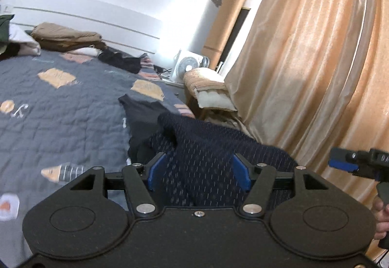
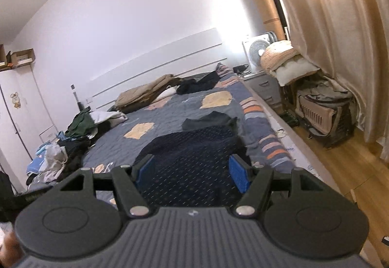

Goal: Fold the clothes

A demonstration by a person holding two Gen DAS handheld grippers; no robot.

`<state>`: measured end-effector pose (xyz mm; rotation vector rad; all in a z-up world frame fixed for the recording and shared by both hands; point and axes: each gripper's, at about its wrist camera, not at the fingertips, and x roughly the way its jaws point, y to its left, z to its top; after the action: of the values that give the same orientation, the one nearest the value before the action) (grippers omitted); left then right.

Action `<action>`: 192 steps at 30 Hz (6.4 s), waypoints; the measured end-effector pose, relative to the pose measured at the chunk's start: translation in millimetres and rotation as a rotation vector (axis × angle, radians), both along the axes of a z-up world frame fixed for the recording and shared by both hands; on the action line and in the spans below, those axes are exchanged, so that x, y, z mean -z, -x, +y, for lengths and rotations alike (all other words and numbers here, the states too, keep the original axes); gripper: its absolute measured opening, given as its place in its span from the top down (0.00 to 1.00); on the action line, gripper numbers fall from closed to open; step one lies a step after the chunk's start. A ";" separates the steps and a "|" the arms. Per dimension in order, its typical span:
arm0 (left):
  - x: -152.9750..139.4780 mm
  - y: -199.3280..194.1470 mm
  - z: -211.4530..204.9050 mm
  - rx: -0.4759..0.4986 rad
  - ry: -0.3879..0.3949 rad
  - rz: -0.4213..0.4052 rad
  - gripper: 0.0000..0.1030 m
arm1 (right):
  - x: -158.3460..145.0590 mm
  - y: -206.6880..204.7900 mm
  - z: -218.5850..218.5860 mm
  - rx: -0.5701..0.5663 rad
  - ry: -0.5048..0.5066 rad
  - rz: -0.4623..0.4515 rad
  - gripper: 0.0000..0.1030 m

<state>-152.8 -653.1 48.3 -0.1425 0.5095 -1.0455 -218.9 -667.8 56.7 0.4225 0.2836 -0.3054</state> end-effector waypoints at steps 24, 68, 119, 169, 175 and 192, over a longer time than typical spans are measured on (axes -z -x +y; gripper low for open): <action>11.9 56.8 -7.7 0.167 0.061 -0.026 0.42 | 13.7 -20.2 5.4 -0.121 0.068 0.010 0.36; 70.6 -156.9 -181.9 0.179 -0.020 0.390 0.34 | 89.3 -22.1 -55.4 -0.283 -0.074 -0.049 0.36; 19.6 -38.8 -51.4 0.152 0.018 0.111 0.17 | 73.5 -225.8 -182.2 -0.530 -0.356 0.204 0.36; 10.2 -55.6 -40.4 -0.042 -0.161 -0.021 0.17 | 40.3 -336.0 -110.9 -0.387 -0.251 0.530 0.36; 4.9 -50.8 -38.1 -0.022 -0.131 -0.015 0.17 | 1.5 -268.2 -108.4 -0.358 -0.238 0.377 0.36; 8.3 31.3 -53.7 -0.048 -0.259 -0.136 0.03 | 29.6 -65.6 -34.8 -0.038 -0.051 0.180 0.35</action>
<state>-184.1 -706.8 40.0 0.1443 0.5104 -0.9261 -153.3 -702.6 27.1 0.4405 0.4757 -0.2996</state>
